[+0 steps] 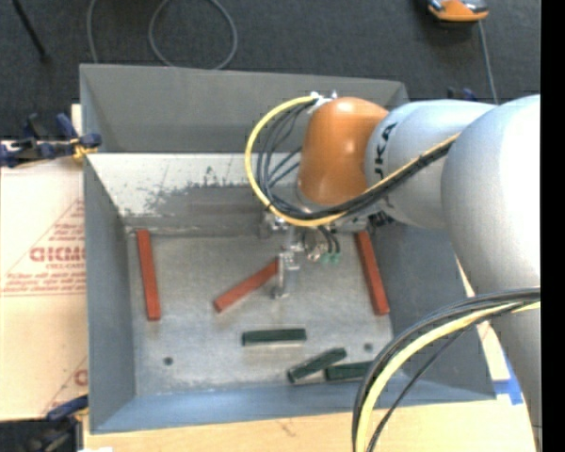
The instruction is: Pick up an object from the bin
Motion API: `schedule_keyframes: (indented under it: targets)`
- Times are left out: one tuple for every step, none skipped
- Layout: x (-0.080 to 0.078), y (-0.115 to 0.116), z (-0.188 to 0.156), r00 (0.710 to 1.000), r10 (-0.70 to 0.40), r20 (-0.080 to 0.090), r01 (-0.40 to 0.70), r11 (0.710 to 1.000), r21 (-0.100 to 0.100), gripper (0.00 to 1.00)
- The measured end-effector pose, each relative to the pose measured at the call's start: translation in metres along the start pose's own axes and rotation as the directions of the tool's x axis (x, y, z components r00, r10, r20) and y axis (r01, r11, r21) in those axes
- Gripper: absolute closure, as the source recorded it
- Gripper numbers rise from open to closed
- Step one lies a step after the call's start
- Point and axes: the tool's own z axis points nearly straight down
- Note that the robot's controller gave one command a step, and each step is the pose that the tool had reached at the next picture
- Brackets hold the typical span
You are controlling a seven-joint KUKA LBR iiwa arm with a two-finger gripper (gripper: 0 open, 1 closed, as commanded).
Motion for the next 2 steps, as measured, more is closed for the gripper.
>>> schedule_keyframes:
  targets:
    - [-0.001,0.0,-0.004,1.0,0.002,0.003,-0.002,1.0,-0.001,1.0]
    - [0.026,0.005,-0.151,1.0,-0.012,0.01,0.012,1.0,0.0,1.0]
